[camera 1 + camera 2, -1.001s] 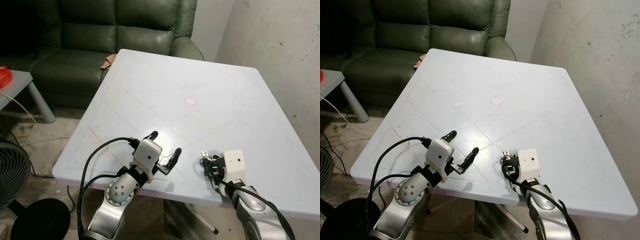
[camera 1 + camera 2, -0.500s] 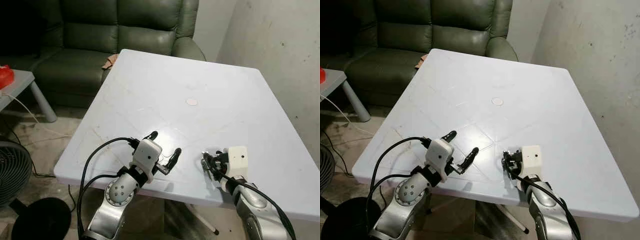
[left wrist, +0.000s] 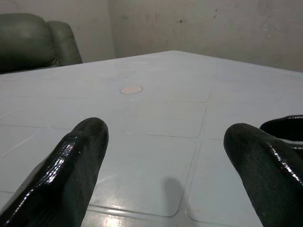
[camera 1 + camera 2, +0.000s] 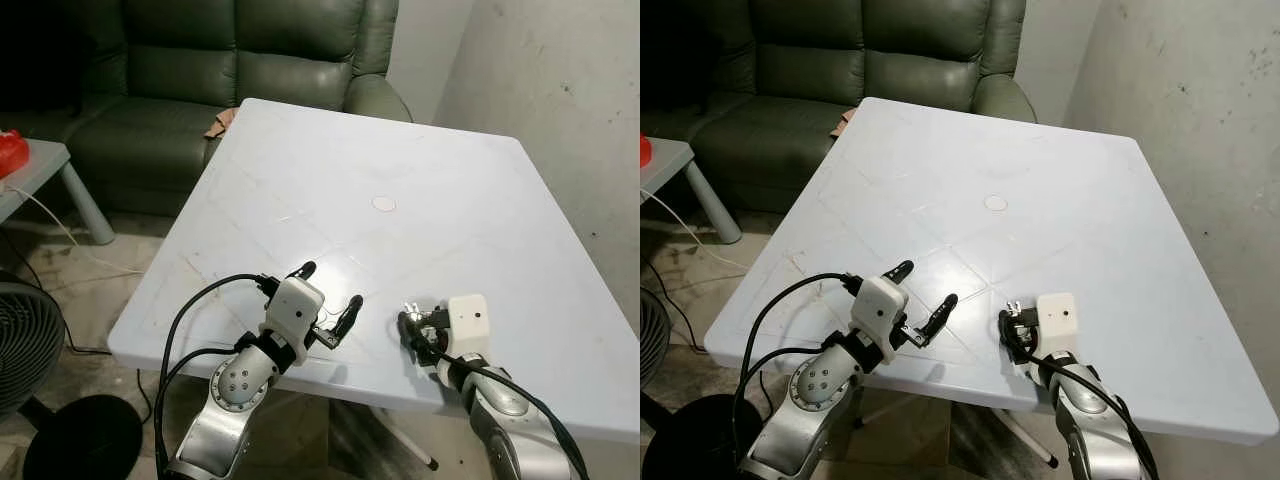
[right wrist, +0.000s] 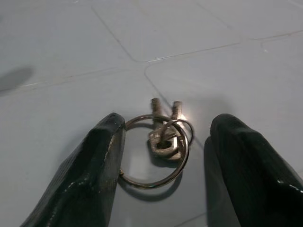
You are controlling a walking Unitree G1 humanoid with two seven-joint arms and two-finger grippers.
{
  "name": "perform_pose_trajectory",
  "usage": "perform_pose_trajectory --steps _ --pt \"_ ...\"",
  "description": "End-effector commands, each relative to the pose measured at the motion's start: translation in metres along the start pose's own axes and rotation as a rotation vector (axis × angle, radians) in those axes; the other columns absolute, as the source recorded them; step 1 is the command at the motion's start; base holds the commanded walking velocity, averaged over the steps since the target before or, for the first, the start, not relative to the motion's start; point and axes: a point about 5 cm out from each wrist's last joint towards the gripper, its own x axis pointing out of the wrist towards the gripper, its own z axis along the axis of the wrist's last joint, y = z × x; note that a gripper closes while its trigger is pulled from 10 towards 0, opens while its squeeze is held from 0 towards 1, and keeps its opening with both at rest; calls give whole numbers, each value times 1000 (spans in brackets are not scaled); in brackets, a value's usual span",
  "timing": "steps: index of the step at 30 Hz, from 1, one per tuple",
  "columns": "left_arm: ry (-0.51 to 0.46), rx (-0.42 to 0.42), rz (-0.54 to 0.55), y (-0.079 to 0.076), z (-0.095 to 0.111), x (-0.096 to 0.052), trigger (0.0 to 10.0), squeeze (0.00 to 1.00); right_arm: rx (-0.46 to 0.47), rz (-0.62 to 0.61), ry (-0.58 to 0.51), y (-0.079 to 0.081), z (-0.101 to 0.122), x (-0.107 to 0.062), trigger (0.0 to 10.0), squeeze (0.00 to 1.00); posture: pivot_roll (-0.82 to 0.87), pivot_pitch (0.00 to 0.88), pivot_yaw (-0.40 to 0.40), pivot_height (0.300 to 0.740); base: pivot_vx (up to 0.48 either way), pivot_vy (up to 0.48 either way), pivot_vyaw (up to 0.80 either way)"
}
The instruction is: Hang keys on a hook
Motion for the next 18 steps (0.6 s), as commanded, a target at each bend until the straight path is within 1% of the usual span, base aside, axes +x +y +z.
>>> perform_pose_trajectory --steps 1,3,4,5,6,7,8,9,11,13,18 --pt "-3 13 -3 -2 1 2 10000 0 -5 -11 14 -3 -1 -1 10000 0 5 50 -101 711 0 0 0" --pt "-3 13 -3 -2 1 2 10000 0 -9 -22 6 -4 0 0 10000 0 6 48 -101 711 0 0 0" --pt "-3 14 -3 -2 1 3 10000 0 -14 -28 -5 -4 0 -1 5961 0 6 48 -101 711 0 0 0" --pt "-3 14 -3 -2 1 3 10000 0 -16 -30 -10 -4 1 -1 5961 0 6 48 -101 711 0 0 0" --pt "-3 14 -3 -2 1 3 10000 0 -20 -32 -14 -5 1 -1 4078 0 6 48 -101 711 0 0 0" --pt "-4 14 -3 -2 1 3 10000 0 -25 -37 -14 -5 1 -1 1333 0 6 48 -101 711 0 0 0" --pt "-4 14 -3 -2 1 3 10000 0 -26 -37 -14 -6 1 -1 1333 0 6 48 -101 711 0 0 0" --pt "-5 13 -3 -2 1 3 10000 0 -37 -40 -15 -6 1 -1 0 0 6 48 -101 711 0 0 0" --pt "-6 15 -4 -2 1 3 10000 0 -28 -46 -23 -6 2 -1 0 0 6 43 -101 711 0 0 0" --pt "-6 13 -4 -2 1 3 10000 0 -52 -49 -23 -7 3 -1 0 0 6 43 -101 711 0 0 0" --pt "-10 18 -6 -2 1 3 10000 0 -54 -45 -26 -6 2 -1 0 0 6 38 -101 711 0 0 0"
